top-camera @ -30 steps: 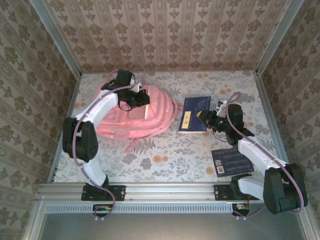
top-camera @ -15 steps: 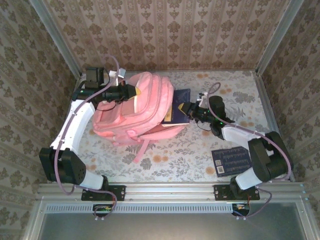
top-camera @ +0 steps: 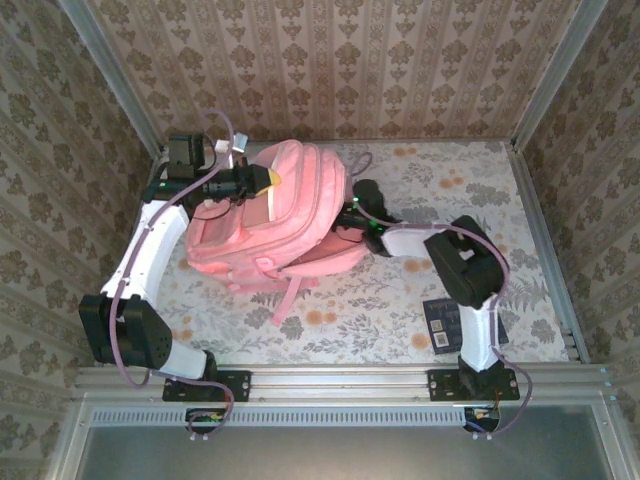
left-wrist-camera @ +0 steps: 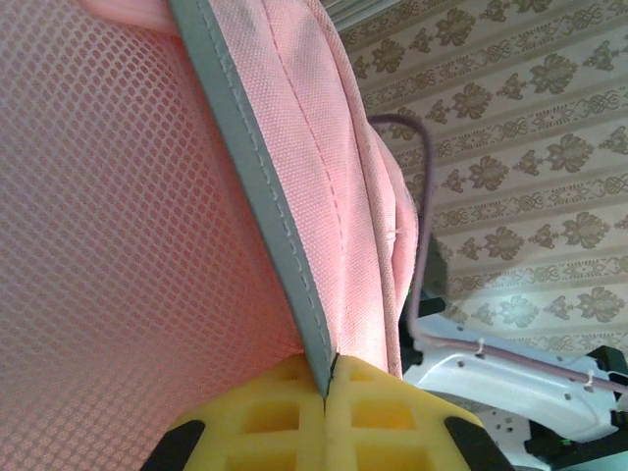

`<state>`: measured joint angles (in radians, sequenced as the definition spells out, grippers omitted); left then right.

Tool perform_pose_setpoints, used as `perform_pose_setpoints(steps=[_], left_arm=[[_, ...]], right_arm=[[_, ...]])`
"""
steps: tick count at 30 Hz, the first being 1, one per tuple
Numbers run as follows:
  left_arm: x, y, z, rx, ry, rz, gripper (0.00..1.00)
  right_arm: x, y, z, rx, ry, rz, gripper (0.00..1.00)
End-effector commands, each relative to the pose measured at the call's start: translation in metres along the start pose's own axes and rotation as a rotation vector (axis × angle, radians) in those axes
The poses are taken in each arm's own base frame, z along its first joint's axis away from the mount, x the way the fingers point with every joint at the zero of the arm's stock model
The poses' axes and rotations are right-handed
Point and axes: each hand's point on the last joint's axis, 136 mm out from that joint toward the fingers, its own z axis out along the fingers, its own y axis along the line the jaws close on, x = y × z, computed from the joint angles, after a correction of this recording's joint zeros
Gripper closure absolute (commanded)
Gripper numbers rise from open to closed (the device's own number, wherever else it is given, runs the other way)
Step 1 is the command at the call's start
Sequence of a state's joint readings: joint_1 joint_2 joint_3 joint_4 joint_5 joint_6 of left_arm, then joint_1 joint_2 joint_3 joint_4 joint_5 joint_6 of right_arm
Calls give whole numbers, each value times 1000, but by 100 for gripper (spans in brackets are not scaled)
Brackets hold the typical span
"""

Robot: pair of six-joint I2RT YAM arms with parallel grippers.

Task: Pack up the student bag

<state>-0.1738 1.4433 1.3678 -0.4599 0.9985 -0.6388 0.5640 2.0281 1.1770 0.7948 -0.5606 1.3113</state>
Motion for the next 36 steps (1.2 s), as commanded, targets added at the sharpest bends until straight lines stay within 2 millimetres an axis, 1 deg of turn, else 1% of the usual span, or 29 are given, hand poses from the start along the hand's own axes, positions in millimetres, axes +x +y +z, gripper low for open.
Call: perform_pose_setpoints(steps=[1,2,3,4,5,6,8,13,14,16,18,22,25,27,28,30,32,33,34,35,36], left_arm=[[-11,-48,-15,144,-33,147,100],[-13,-45,-15,138,-38,142,100],[-14,-44,-16,136,-43,140,100],[-16,-41,-17,130,-49,132,100],[-18,-39,-17,127,-56,127,100],[-19,-36,-17,123,-60,121,100],[-21,-32,-18,114,-68,111,100],[-25,-19,-20,68,-88,93,100],[-25,-14,-21,51,-92,88,100],[-25,-7,-22,24,-101,82,100],[-26,-3,-21,17,-107,75,100],[-26,0,-20,17,-110,71,100],[-25,3,-22,-15,-113,72,100],[-22,13,-21,-75,-111,77,100],[-19,20,-20,-117,-107,83,100],[-11,36,-12,-181,-78,84,100],[2,57,2,-243,-33,81,100],[10,64,11,-260,-4,82,100],[18,73,22,-280,28,81,100],[24,82,32,-299,57,80,99],[31,89,42,-315,83,82,97]], right_arm=[[7,-3,38,74,-30,-40,86],[14,-13,49,118,-19,-48,65],[18,-16,57,132,-9,-59,46],[21,-20,62,147,-5,-65,33],[22,-23,62,159,-17,-67,23],[21,-23,59,160,-26,-79,19],[17,-21,46,179,-51,-122,12],[14,-7,14,196,-49,-218,7],[14,-7,6,224,-41,-237,5],[13,-14,-11,296,-39,-266,4],[12,-19,-23,316,-44,-267,1],[15,-30,-30,327,-7,-226,0],[10,-36,-44,388,-50,-248,1],[2,-39,-62,462,-98,-274,2],[-2,-43,-77,528,-124,-281,2],[-9,-43,-102,613,-168,-329,1],[-13,-39,-131,702,-199,-377,1],[-13,-38,-144,733,-208,-397,0],[-14,-35,-161,771,-232,-415,0],[-15,-35,-179,814,-261,-425,0],[-16,-38,-193,846,-282,-426,0]])
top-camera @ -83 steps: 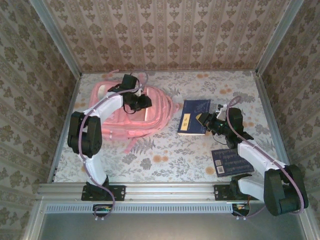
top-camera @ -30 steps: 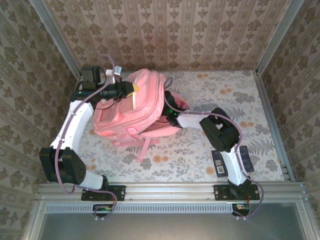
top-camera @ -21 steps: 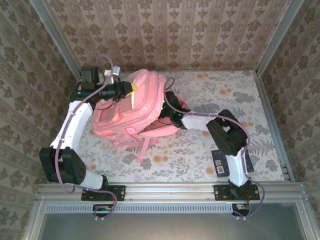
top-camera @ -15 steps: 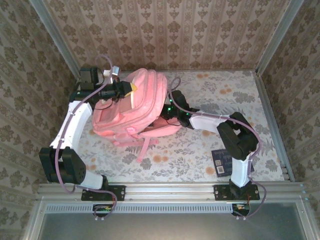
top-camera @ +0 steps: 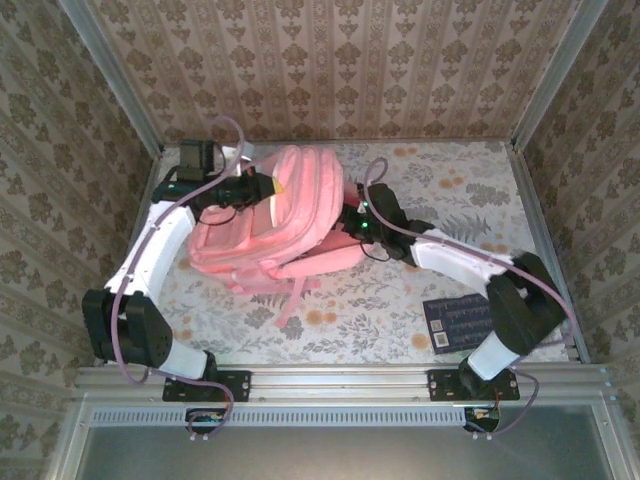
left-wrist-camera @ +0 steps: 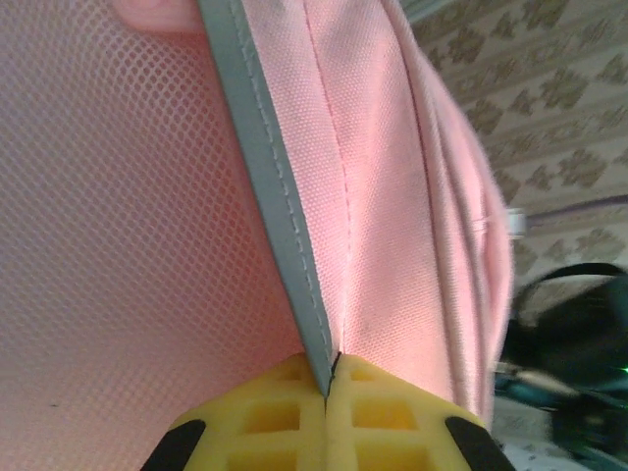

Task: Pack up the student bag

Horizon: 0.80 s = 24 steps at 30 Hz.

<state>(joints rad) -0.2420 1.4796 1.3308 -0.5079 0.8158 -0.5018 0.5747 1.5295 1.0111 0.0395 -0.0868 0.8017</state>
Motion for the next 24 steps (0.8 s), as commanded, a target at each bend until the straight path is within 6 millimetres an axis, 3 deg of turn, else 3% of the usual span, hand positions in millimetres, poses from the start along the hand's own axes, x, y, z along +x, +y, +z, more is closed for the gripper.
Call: perform_pose_setpoints(steps=[1,3,5,8,11,15,17,21,24], left_arm=[[23,47,36,-166,79,23,92],[31,55,52,-211,106,44,85],[35,57,62,-231,115,51,67],[33,54,57,-268,89,79,47],[26,42,36,-328,42,158,40],[21,20,12,-365,-12,241,35],[26,7,10,-352,-15,268,34],[52,-22,36,-269,54,294,33],[79,-46,72,-182,137,304,32]], right_arm=[[-13,-68,-59,289,-84,-71,0],[-13,-96,-84,395,-110,-47,0],[-8,-131,-109,532,-98,-5,0],[1,-190,-150,749,-95,104,0],[15,-237,-181,839,-135,256,0],[32,-279,-212,925,-198,393,0],[42,-296,-225,983,-221,455,0],[60,-324,-244,1077,-260,560,0],[70,-337,-248,1089,-293,630,0]])
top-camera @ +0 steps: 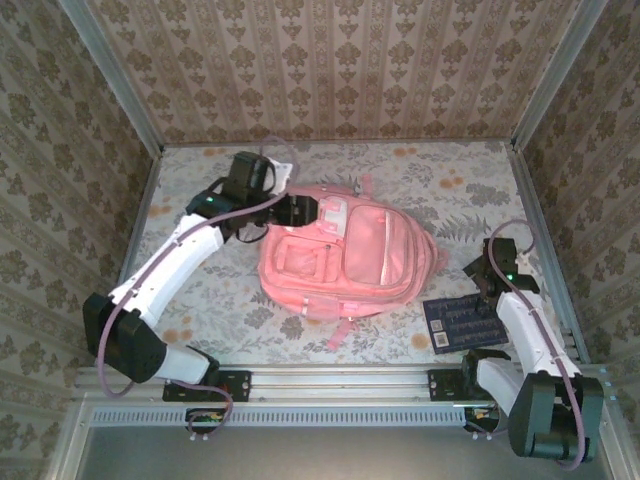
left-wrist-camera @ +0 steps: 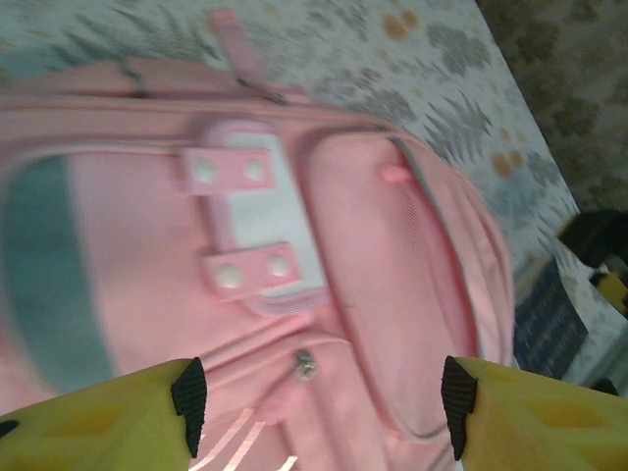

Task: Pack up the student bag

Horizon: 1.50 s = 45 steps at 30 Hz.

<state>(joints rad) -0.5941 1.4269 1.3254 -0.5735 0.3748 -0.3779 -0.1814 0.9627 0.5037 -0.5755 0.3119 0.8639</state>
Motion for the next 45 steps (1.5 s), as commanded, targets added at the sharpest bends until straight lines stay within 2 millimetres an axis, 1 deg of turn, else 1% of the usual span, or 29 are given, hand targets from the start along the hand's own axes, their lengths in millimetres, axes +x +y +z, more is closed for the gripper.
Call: perform_pose_setpoints(steps=[1,2,4,5,7,9,12,15,16,19,21,22,28,31,34,36,38,39,41,42,43,45], left_arm=[[18,-36,35,89,90,7,32],[23,-47,46,116,118,10,32],[36,-74,72,174,185,31,32],[40,-86,80,198,206,45,32],[51,-111,98,244,262,70,32],[61,-130,111,285,307,83,32],[71,-152,121,355,363,94,32],[82,-159,125,392,406,112,32],[88,-165,123,433,441,109,32],[103,-167,119,477,499,112,32],[110,-161,117,471,509,109,31],[115,-157,116,474,518,98,31],[136,-130,115,422,537,71,31],[148,-121,118,408,562,59,31],[154,-118,121,403,575,50,31],[156,-121,123,405,589,54,31],[156,-126,124,402,599,75,31],[158,-129,126,398,606,92,31],[162,-132,133,382,623,119,31],[165,-132,138,369,634,131,31],[167,-127,145,346,640,131,31],[170,-120,156,317,646,128,31]], right_arm=[[1,-18,9,43,-14,82,0],[4,-20,12,47,-1,92,0],[4,-17,19,22,17,116,0],[6,-14,21,10,38,119,0],[13,-3,26,-37,84,109,0],[22,6,30,-80,137,101,0],[38,18,33,-127,218,83,0],[55,27,30,-168,274,66,0],[60,30,27,-190,289,60,0],[79,43,21,-257,350,41,0],[92,50,16,-285,380,14,0],[93,51,12,-275,367,-25,0],[116,77,-14,-411,399,-109,1],[126,84,-20,-428,420,-144,1],[131,94,-26,-465,426,-201,1],[121,90,-28,-416,387,-258,1],[103,77,-31,-329,314,-289,0],[95,68,-34,-284,285,-295,0],[82,55,-39,-233,231,-293,0],[78,47,-41,-200,216,-284,0],[76,39,-42,-167,208,-273,0],[78,26,-42,-108,220,-248,0]])
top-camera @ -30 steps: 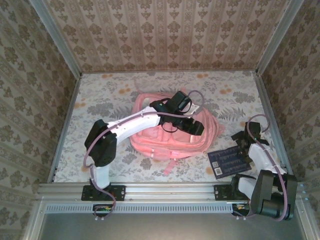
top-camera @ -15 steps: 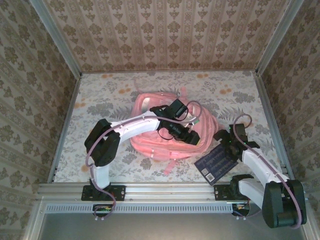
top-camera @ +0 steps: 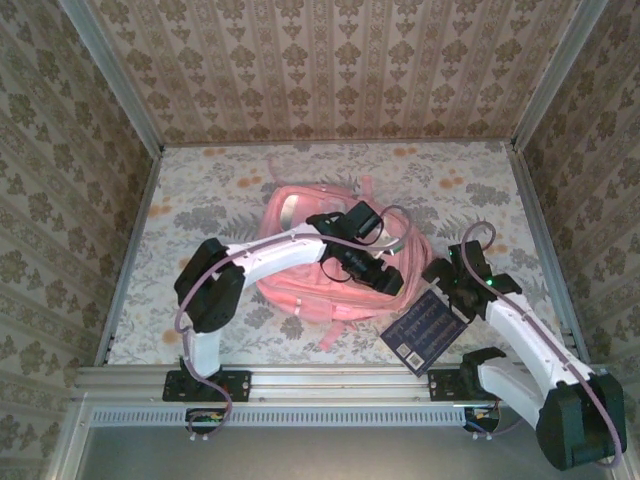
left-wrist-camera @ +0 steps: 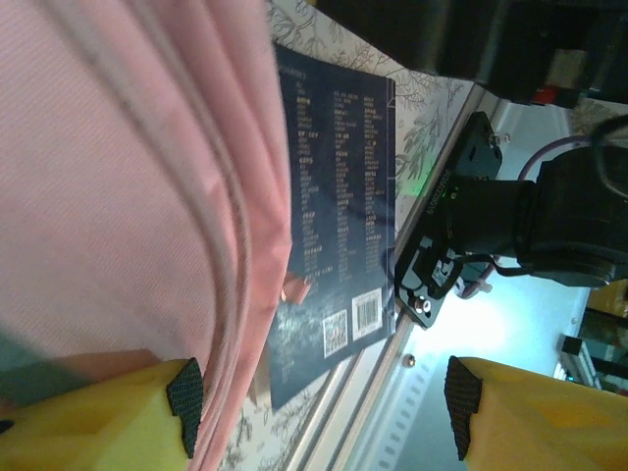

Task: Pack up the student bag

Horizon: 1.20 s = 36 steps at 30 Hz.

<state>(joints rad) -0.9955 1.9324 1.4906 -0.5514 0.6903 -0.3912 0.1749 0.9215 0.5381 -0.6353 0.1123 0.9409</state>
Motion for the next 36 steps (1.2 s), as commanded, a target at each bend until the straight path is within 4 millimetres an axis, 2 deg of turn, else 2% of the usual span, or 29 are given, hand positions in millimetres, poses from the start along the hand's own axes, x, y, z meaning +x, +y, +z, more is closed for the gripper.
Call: perform_pose_setpoints(steps=[1,4,9,14,16,19,22,27,29,32,36], left_arm=[[5,32,17,-111,51,-9,31],[-1,59,14,-175,42,-40,31],[-9,108,-4,-251,8,-109,31],[-9,162,-27,-326,-21,-193,31],[-11,189,-42,-361,-53,-252,31],[-24,208,-70,-372,-136,-314,31],[-31,198,-101,-384,-197,-302,31],[-28,163,-138,-367,-296,-287,30],[-18,148,-139,-318,-314,-295,30],[-6,124,-132,-231,-340,-304,30],[10,88,-92,-123,-254,-255,30]], right_arm=[[14,-42,-9,189,38,24,0],[37,-49,-2,209,140,79,0],[62,-40,10,156,264,110,0],[77,-15,24,74,349,92,0],[82,-5,29,49,364,74,0],[83,25,36,-58,371,69,0],[73,62,37,-183,348,93,0],[49,125,34,-327,296,47,1],[42,128,33,-273,273,-35,1],[39,118,24,-252,244,-119,1],[56,94,13,-297,255,-165,3]])
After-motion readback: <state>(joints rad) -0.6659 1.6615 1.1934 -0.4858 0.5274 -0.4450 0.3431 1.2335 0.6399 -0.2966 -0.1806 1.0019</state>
